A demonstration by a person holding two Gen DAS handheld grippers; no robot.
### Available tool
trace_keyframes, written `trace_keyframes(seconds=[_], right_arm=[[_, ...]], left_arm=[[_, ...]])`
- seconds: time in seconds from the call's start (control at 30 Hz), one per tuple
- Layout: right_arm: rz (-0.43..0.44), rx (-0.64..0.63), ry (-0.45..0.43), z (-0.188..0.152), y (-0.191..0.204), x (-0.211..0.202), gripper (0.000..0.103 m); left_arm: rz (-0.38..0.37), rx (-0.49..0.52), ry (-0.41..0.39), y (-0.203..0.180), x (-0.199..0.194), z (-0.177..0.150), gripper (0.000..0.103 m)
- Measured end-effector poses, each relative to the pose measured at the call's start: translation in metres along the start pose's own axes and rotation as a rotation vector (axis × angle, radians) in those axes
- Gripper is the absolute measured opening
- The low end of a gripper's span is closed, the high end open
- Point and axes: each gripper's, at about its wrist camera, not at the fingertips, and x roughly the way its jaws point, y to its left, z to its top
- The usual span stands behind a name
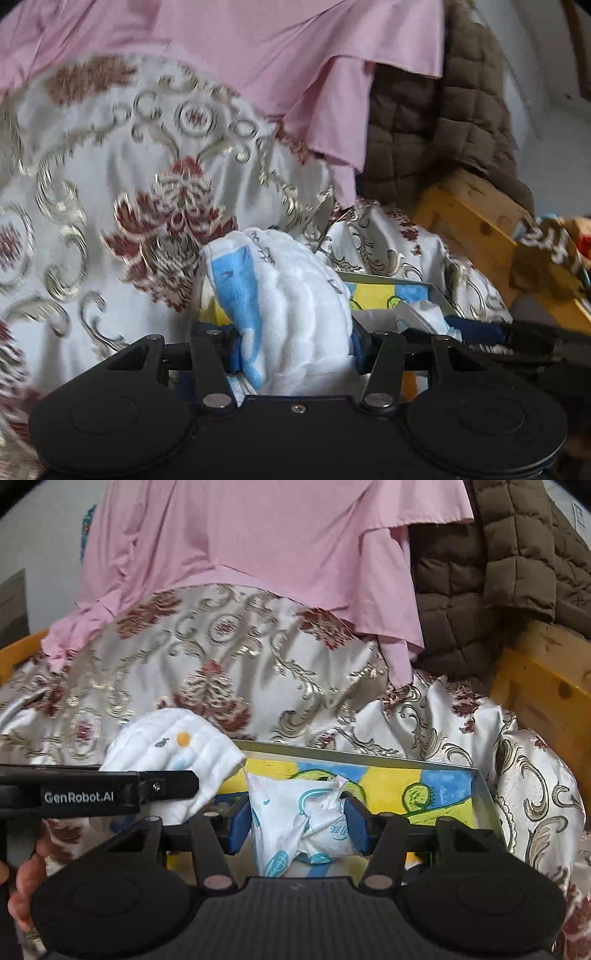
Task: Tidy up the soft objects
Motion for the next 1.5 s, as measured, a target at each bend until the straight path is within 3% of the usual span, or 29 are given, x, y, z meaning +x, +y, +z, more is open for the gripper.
trace_keyframes(seconds=[0.23,0.47,0.7,0.83,1.17,1.27,1.5], right_arm=[[-0.027,0.031,0.009,-0.003,-0.016,0.024,0.06],[-0.03,0.06,0.012,-0.009,-0.023,0.028,0.069],[-0.033,0.081,0.028,-0.015,-0.027,0.023,0.074],[-0.04,0.103,0.02,-0.015,-0.031,0.015,0.08],[-0.056,0.128,-0.017,-0.013,-0.039,-0.024,0.09],[-0.052,0.156,-0.029,-0.013,-0.04,-0.04,0.092],[-0.045,0.195,-0.063,-0.017,-0.042,-0.081,0.097]], left_arm=[[0.028,0.0,0.043,-0.003,0.034,-0.006,0.055],[0.067,-0.003,0.085,0.001,0.046,-0.019,0.057],[0.095,-0.014,0.092,0.0,0.039,-0.016,0.072],[0.111,0.004,0.093,-0.005,0.031,-0.016,0.08],[0.145,0.019,0.045,-0.015,-0.005,-0.016,0.09],[0.169,0.034,0.014,-0.021,-0.022,-0.018,0.099],[0.205,0.068,-0.052,-0.032,-0.068,-0.026,0.102]])
